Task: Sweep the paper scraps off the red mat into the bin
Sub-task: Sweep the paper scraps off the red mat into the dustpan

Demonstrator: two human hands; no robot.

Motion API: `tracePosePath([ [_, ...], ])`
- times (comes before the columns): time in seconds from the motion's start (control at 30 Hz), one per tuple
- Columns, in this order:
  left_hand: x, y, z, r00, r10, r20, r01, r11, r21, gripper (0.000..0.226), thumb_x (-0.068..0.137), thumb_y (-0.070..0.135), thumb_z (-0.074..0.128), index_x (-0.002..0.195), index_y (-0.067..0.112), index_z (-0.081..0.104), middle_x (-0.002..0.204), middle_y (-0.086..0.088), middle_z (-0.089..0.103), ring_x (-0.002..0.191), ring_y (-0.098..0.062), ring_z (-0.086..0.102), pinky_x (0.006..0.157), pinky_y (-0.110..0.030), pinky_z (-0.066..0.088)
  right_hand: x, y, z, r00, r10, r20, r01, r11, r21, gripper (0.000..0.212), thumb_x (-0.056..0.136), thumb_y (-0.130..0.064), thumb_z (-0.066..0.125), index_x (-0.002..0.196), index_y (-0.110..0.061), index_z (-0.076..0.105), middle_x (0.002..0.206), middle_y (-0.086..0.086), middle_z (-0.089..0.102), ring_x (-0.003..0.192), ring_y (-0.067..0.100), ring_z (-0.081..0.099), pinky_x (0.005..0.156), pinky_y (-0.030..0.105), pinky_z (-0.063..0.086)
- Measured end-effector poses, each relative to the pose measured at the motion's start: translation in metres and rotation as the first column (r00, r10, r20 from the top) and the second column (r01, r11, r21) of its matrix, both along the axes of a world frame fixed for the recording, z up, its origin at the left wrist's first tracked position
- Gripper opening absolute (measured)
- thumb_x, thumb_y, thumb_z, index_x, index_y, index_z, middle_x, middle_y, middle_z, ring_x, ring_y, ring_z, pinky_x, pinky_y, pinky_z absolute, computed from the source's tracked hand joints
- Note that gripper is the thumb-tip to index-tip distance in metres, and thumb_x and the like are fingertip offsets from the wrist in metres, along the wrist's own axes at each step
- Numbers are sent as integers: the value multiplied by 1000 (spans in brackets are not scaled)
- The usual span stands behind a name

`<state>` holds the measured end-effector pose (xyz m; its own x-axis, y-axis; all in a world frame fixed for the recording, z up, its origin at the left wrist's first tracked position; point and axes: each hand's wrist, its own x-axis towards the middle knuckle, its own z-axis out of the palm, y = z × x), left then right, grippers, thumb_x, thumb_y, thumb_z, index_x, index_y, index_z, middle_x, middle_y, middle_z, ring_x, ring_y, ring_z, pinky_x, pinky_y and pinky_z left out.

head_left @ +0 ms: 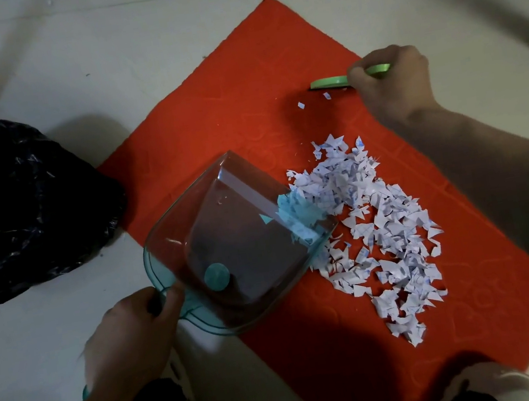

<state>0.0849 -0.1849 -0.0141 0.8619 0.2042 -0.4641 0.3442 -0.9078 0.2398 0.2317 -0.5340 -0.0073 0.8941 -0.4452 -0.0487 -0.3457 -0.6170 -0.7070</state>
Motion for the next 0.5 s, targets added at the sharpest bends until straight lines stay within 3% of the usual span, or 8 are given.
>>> tracePosePath([
  [0.1, 0, 1, -1, 1000, 4, -9, -4, 1000, 7, 49, 93, 58, 40, 69, 21, 61, 62, 4, 63, 56, -14, 60, 49, -25, 42, 2, 1, -10, 996, 41, -79, -41, 999, -2, 24, 88, -21, 55, 98, -14, 75, 87, 8, 68, 54, 15, 46, 42, 13, 35],
  [0.27, -1, 1, -1, 999, 1, 39, -2, 1000, 17, 49, 92, 58, 40, 68, 21, 61, 59, 3, 62, 52, -13, 59, 45, -25, 42, -9, -4, 2, 995, 20, -96, -23, 999, -34, 33, 82, -27, 58, 85, 3, 72, 69, 14, 57, 58, 22, 44, 52, 39, 43],
  [0.4, -1, 0, 0, 1000, 1, 30, -1, 1000, 2, 47, 93, 57, 41, 70, 22, 61, 60, 4, 63, 53, -13, 60, 46, -24, 42, -11, -4, 10, 1000, -23, 19, 24, 1000, -14, 31, 81, -29, 58, 81, -2, 73, 73, 24, 64, 59, 19, 46, 52, 39, 44],
  [0.5, -1, 0, 0, 1000, 0, 12, 0, 1000, 13, 46, 93, 57, 40, 72, 22, 61, 63, 4, 63, 57, -13, 60, 48, -25, 41, -5, 4, 3, 999, 18, 28, -19, 1000, 19, 28, 85, -29, 56, 91, -11, 76, 85, 14, 71, 62, 14, 52, 56, 34, 46],
])
